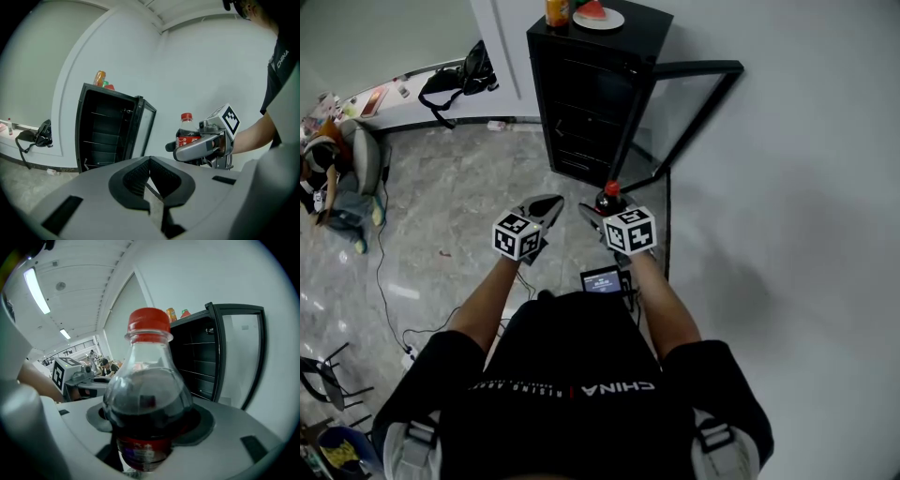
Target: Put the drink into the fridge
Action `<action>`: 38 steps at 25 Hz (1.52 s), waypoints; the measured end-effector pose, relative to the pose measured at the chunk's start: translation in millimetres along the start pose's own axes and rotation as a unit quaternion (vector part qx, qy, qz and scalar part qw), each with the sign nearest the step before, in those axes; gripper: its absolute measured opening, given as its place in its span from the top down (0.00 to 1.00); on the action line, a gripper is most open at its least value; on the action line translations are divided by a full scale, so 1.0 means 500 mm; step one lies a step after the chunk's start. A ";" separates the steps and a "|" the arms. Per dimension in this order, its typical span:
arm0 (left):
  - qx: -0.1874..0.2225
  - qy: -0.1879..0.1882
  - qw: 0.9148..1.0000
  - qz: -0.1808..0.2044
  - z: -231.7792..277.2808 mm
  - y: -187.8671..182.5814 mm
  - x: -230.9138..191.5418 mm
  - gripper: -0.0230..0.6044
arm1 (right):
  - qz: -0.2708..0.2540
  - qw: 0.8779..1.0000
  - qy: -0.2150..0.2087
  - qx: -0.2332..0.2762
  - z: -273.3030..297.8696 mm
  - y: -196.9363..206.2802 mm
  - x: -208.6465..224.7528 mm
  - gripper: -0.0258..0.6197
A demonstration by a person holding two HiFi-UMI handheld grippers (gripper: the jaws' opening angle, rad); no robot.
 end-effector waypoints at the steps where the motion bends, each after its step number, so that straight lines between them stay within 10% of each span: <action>1: 0.003 0.003 1.000 -0.003 0.001 0.001 0.000 0.95 | 0.003 1.000 0.000 0.000 0.000 0.002 0.003 0.47; 38: -0.005 -0.028 1.000 -0.004 0.035 0.014 0.014 0.95 | 0.018 1.000 -0.010 0.000 -0.031 0.016 0.068 0.47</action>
Point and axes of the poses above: the fingertips, and each gripper's own axes: z forward along the fingers, x to its right, y out of its underside, the point moved 2 cm from there along -z, backward along the fingers, and after that the axes turned 5 degrees about y, right-handed, at the moved point
